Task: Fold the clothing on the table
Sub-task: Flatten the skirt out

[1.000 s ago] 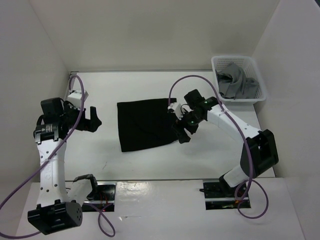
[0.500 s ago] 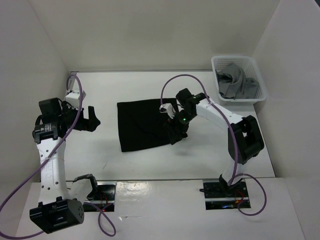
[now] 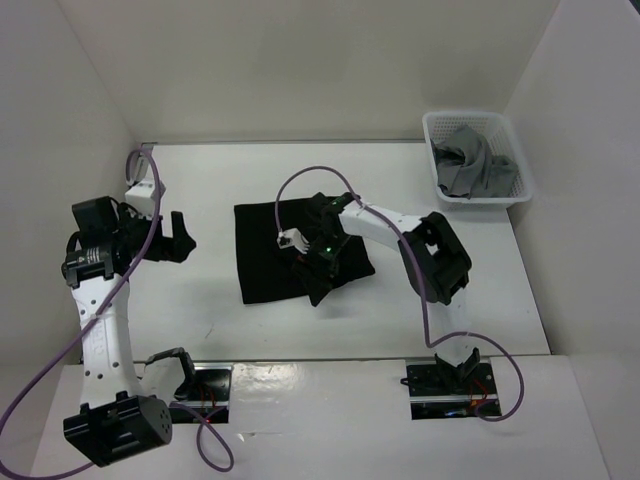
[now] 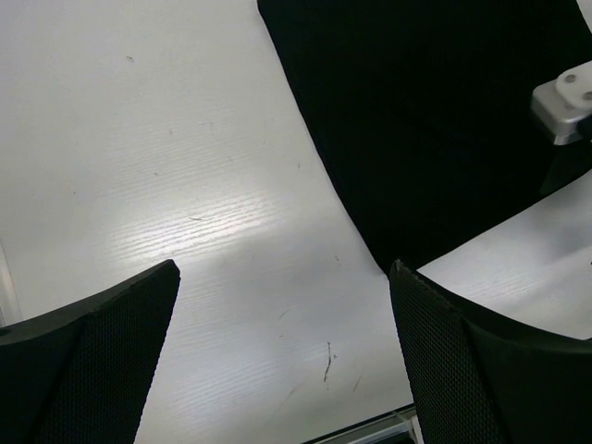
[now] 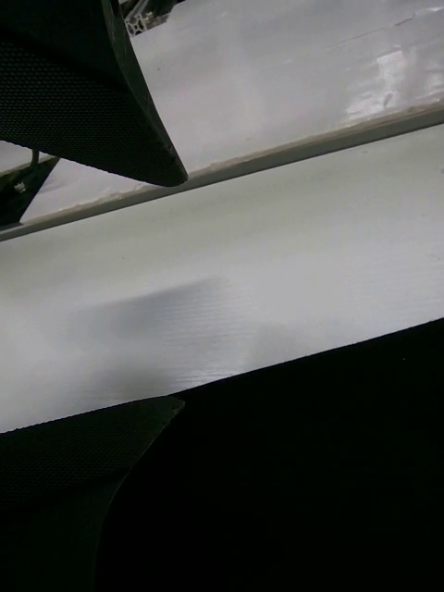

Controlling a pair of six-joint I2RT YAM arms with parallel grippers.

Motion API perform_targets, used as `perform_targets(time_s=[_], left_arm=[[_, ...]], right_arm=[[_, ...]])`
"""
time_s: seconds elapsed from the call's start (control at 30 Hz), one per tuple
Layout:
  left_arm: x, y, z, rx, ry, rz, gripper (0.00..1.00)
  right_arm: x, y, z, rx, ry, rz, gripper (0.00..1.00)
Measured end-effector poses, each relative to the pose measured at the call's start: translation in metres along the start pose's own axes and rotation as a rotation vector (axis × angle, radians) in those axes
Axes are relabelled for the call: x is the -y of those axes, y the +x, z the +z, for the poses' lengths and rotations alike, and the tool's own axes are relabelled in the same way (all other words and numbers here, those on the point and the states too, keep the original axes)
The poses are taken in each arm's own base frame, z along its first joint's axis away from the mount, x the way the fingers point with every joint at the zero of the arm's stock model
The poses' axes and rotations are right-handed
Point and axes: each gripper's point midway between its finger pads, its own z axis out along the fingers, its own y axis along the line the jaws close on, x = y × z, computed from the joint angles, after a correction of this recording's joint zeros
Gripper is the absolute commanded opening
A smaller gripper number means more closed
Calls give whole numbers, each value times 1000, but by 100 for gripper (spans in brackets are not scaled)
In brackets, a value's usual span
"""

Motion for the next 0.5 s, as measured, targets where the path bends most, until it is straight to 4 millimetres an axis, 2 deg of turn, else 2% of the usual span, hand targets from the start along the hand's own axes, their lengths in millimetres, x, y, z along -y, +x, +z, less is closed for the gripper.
perform_targets(time_s=[0.1,0.2,0.5], left_arm=[[-2,1,0,0,-6,-5,100],[-4,3,0,-4,-11,-14,100],[-8,4,-1,-4,-25,-26,100]], right_arm=[[3,5,14,-34,-28,20,98],[5,1,19,-37,-37,17,98],[-5,-39,19,20,-30,-53,98]])
